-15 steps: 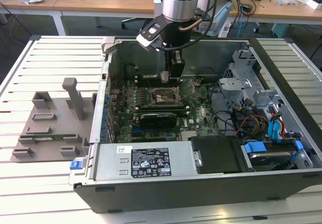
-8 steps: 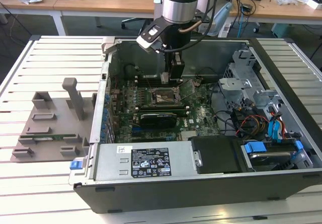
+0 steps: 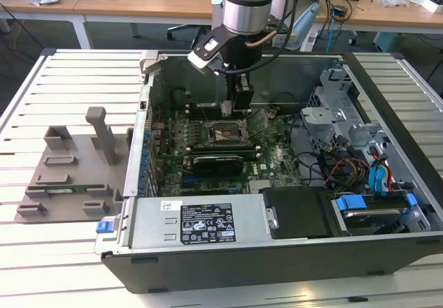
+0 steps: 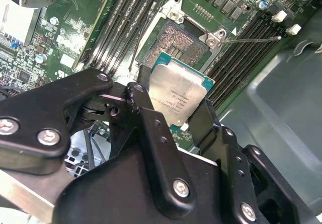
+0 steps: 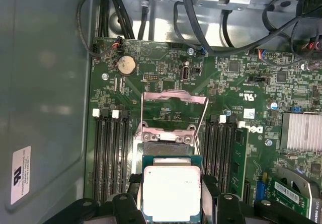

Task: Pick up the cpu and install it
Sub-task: 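Place the cpu into insertion slot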

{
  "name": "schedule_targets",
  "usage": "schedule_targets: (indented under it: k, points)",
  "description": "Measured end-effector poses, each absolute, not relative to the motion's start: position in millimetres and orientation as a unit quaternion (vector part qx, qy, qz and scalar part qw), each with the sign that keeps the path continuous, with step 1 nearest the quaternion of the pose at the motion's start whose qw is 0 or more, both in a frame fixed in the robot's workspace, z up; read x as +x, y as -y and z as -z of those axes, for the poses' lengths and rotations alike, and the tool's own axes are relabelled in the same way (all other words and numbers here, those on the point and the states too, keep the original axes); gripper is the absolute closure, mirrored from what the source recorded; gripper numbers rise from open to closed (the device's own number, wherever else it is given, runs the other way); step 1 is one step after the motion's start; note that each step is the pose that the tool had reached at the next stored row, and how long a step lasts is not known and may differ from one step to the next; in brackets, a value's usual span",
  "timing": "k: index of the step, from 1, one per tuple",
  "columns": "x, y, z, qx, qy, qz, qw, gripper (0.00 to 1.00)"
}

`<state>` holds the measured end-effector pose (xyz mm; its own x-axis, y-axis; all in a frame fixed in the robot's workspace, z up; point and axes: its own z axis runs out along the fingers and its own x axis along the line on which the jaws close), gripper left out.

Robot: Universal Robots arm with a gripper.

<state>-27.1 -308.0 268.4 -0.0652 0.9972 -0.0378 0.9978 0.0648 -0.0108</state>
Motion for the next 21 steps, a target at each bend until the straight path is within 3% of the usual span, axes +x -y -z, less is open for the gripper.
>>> schedule_targets:
  k: [21]
  points:
    - [-27.1,306.0,-254.9,0.684,-0.73,0.017,0.01,0.45]
